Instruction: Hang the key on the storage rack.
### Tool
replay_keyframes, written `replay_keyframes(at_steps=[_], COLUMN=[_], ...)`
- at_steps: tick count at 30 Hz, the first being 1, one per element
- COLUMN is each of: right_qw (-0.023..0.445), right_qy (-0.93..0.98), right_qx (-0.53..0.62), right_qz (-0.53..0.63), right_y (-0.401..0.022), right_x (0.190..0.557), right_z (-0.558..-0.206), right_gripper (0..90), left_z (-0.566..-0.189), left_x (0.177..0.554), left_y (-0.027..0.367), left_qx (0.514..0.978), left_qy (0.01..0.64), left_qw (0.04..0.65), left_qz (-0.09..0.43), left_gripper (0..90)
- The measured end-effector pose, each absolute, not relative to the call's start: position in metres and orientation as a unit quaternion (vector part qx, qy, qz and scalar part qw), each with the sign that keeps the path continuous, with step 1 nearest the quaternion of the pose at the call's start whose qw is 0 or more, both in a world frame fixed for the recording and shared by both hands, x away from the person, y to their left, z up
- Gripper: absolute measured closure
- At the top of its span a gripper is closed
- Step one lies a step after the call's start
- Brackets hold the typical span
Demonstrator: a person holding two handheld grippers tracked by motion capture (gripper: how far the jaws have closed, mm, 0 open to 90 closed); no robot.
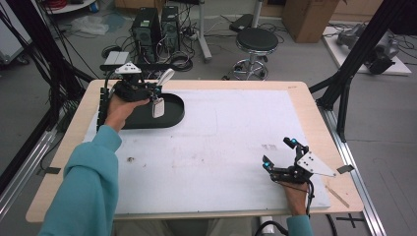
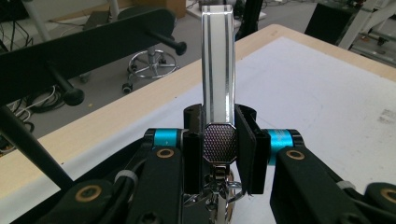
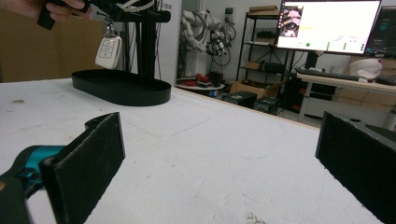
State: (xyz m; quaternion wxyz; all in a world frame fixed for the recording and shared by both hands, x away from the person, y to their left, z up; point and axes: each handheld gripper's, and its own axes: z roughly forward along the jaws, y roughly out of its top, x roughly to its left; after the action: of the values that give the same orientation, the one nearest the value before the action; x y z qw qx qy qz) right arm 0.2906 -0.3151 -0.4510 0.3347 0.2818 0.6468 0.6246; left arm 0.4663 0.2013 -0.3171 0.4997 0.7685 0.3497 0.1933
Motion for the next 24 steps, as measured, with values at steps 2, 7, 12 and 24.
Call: replay_keyframes(at_steps=[2,7,12,24], right_qw=[0.332,0.336,0.335,0.336], right_qy=[0.647,0.646,0.644,0.641], right_qx=[0.284,0.285,0.286,0.284], right_qz=[0.624,0.624,0.626,0.629], right_y=[-0.315,-0.316,-0.316,-0.317], right_x=[0.291,0.291,0.29,0.29], right_z=[-0.452,-0.452,-0.452,-0.453], right_gripper=[0.6,0.6,0.6,0.6], left_z=[-0.317,-0.317,-0.319,-0.321], left_x=[0.468,0.474,0.478,0.485], left_y=[0.2,0.199,0.198,0.202], left_qx=[0.77,0.771,0.764,0.756], left_qy=[0.351,0.357,0.365,0.383], left_qw=[0.496,0.489,0.495,0.493], left_qz=[0.195,0.195,0.195,0.195], left_gripper=[74.2,74.2,74.2,74.2])
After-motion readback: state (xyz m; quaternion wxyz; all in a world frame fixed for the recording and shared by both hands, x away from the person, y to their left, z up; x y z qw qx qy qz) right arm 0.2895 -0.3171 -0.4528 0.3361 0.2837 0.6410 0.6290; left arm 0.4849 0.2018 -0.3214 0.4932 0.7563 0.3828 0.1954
